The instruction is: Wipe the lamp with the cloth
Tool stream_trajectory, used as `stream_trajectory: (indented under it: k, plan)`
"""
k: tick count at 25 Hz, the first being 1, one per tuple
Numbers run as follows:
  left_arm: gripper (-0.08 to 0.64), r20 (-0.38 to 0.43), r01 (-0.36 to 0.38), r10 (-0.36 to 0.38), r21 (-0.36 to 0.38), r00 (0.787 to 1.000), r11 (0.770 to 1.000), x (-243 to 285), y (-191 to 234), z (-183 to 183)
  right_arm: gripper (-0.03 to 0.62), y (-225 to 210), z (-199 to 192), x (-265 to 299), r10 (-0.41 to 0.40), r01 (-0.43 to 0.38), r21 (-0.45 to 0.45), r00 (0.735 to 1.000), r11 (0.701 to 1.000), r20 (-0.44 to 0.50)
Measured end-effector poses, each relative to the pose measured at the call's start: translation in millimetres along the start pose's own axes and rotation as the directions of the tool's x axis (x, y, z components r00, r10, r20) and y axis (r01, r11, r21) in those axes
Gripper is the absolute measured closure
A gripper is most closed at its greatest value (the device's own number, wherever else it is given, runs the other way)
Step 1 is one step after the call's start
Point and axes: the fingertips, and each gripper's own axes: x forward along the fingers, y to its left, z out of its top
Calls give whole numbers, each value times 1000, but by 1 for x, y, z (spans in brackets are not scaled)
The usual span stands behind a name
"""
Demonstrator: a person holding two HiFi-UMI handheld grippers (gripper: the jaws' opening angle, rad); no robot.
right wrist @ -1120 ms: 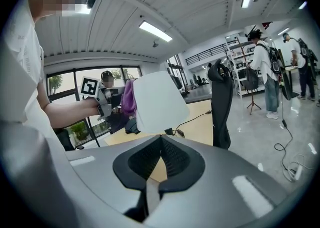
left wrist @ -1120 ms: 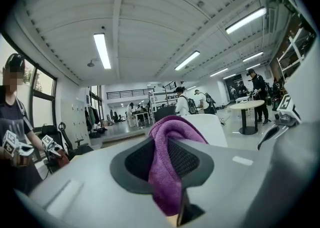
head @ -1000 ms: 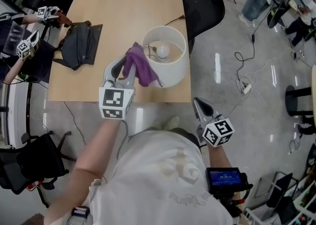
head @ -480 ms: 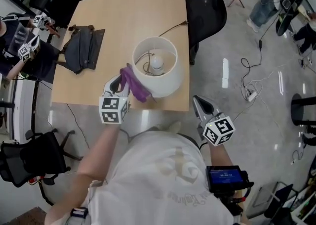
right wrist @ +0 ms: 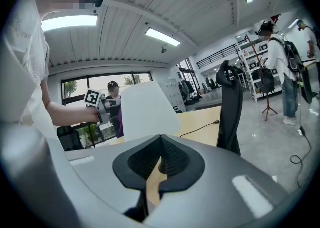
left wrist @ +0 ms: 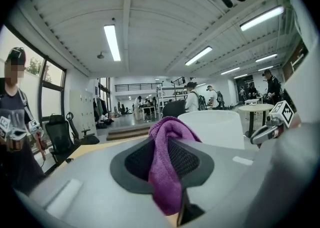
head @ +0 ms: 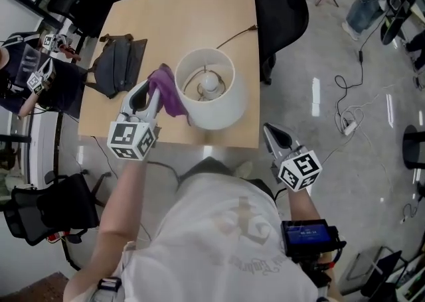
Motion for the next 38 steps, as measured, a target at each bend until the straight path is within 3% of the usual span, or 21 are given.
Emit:
stream_trajectory:
  k: [4, 7, 17, 24, 27, 30, 33, 36, 38]
  plan:
    - [474, 54, 39, -40, 17, 998, 999, 9, 2, 33, 578, 1, -4, -5, -19, 19, 6, 1000, 1000, 3]
    - [474, 59, 81, -83, 43, 995, 996, 18, -1, 36, 578, 0, -6, -5, -52, 52, 16, 999, 999, 7]
    - [474, -38, 164, -164, -2, 986, 986, 46, 1, -35, 578, 3, -11, -11, -180, 178, 49, 983, 983, 32]
    - [476, -151, 231, -234, -40, 960, 972, 67, 13, -93, 578, 5, -6, -4, -238, 236, 47, 970, 970, 39]
    - [476, -155, 253, -258, -48, 954, 966, 64, 20, -101, 578, 13, -1, 0, -256, 255, 32, 965, 967, 49]
    - [476, -92, 278, -283, -64, 955, 959, 68, 22, -76, 578, 11, 7, 4, -260, 259, 24, 964, 966, 50]
    - [476, 7, 340, -340, -63, 940, 938, 75, 18, -27, 578, 3, 12, 7, -259, 258, 24, 965, 966, 43]
    - [476, 109, 423, -419, -21, 901, 906, 69, 14, 28, 578, 7, 14, 8, -265, 264, 28, 963, 964, 42]
    - [476, 132, 480, -478, 24, 868, 877, 72, 4, 50, 578, 3, 13, 9, -272, 271, 34, 961, 962, 42]
